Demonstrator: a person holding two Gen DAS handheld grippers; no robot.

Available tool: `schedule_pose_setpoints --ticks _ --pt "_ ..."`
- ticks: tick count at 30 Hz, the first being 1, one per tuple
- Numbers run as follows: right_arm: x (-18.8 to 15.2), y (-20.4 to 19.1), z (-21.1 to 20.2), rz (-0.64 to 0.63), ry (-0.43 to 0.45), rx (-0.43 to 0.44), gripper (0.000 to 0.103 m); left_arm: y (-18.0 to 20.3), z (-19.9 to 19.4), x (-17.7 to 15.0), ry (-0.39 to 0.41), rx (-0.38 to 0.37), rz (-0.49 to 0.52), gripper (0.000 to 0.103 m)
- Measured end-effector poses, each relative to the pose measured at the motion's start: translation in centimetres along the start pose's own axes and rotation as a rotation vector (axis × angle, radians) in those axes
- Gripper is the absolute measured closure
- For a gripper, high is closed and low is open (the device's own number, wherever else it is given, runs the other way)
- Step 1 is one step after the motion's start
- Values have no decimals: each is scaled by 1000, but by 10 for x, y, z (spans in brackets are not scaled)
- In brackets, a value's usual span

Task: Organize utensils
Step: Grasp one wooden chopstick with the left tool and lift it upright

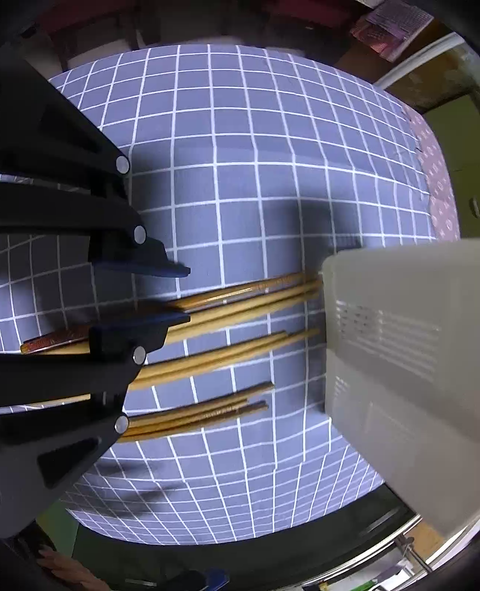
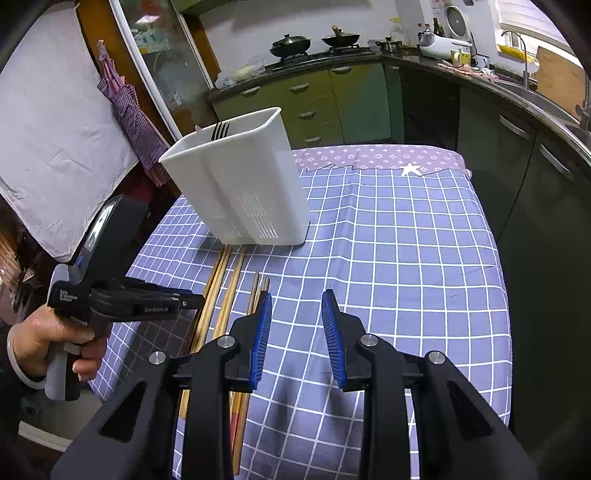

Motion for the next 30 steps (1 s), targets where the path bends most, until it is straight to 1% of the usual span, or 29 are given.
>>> schedule_pose_setpoints --ticks 5,7,9,11,15,19,21,23,24,27,28,30 --pt "0 -1 4 -3 -12 -7 74 -3 1 7 -11 4 -6 86" --pt "1 -4 6 -9 -21 -12 74 0 2 11 -4 19 8 92" --pt "1 -7 9 -14 -36 -17 74 2 2 13 -2 24 20 94" --pt "0 -8 12 -20 -52 -21 71 1 2 14 0 23 37 96" --pt "-1 -9 22 -23 -97 -23 70 -1 2 12 0 21 58 96" --pt "-1 -6 42 -4 -185 4 70 -13 -1 2 21 51 96 96" --pt "-2 -5 56 3 -243 15 70 -16 -6 -1 37 52 108 96" --pt "-3 -6 74 7 -305 18 74 -21 -13 -6 55 45 112 96" --pt "-3 -6 84 13 -339 25 81 -23 -18 -7 73 40 114 96" --pt "-3 -10 105 15 -398 28 86 -36 -34 -14 114 33 116 96" --pt "-3 -11 109 13 -410 23 91 -39 -39 -16 129 29 116 96" --pt "-2 -16 122 -1 -444 7 92 -45 -46 -18 146 23 116 96"
Point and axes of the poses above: each gripper's, at about its wrist camera, not at the fingertips, and z roughly the way its jaws point, y to its right, x to its top, the point moved 2 cm from there along z, roughly the way its jaws point, and after that the axes turned 11 degrees about x, right-handed, at the moved point
